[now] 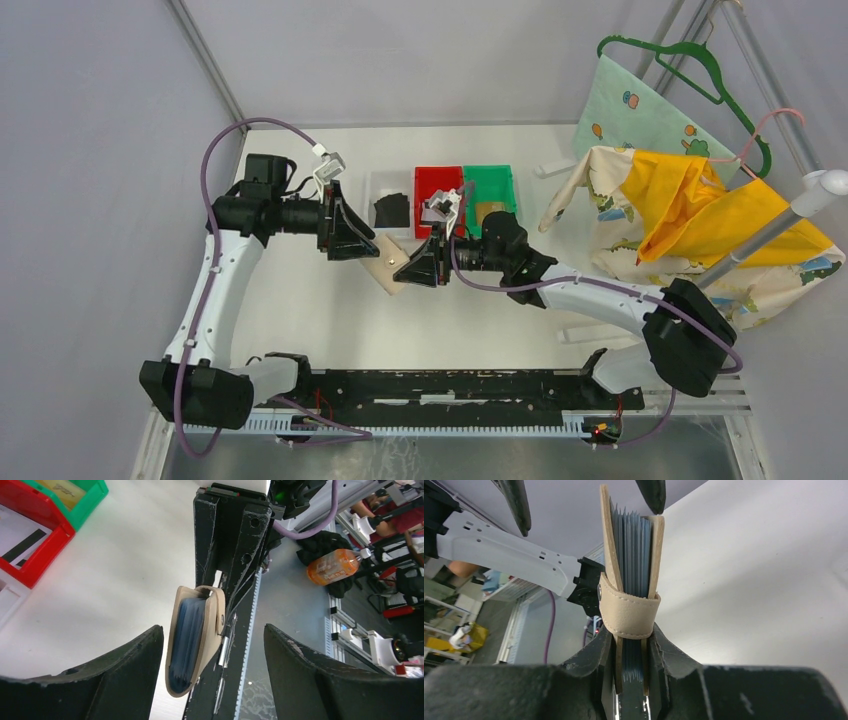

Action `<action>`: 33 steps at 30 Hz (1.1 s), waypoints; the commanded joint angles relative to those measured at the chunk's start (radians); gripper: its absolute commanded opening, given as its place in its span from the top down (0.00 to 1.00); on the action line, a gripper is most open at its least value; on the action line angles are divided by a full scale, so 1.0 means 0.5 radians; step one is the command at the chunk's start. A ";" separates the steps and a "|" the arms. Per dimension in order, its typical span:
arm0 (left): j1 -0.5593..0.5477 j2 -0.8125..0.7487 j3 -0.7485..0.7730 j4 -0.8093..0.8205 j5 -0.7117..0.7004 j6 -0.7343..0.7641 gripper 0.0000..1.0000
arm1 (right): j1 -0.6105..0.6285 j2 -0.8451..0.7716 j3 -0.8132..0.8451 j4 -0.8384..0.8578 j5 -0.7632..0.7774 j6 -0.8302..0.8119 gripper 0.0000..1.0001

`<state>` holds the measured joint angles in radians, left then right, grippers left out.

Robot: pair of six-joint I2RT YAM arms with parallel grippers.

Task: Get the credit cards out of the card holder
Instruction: Open the card holder.

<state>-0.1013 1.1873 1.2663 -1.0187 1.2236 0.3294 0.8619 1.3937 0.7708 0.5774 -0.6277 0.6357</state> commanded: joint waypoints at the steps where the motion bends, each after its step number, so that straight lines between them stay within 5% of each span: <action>1: 0.004 0.032 0.034 -0.008 0.193 -0.084 0.22 | 0.009 -0.095 0.196 -0.112 0.052 -0.288 1.00; 13: 0.005 0.080 0.052 -0.231 0.002 0.234 0.19 | 0.095 -0.033 0.527 -0.653 -0.029 -0.744 1.00; 19: 0.004 0.223 0.304 -0.879 0.121 0.867 0.34 | 0.096 -0.012 0.708 -1.037 -0.016 -1.065 0.91; 29: -0.003 0.184 0.285 -0.895 0.096 0.917 0.53 | 0.095 0.064 0.928 -1.359 0.000 -1.254 0.87; 33: 0.000 0.212 0.318 -0.892 0.094 0.905 0.77 | 0.095 0.084 0.971 -1.389 0.016 -1.320 0.85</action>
<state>-0.1017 1.3033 1.3869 -1.4353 1.2324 0.7448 0.9096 1.4296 1.1893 -0.1303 -0.6296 0.0357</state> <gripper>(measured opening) 0.372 0.277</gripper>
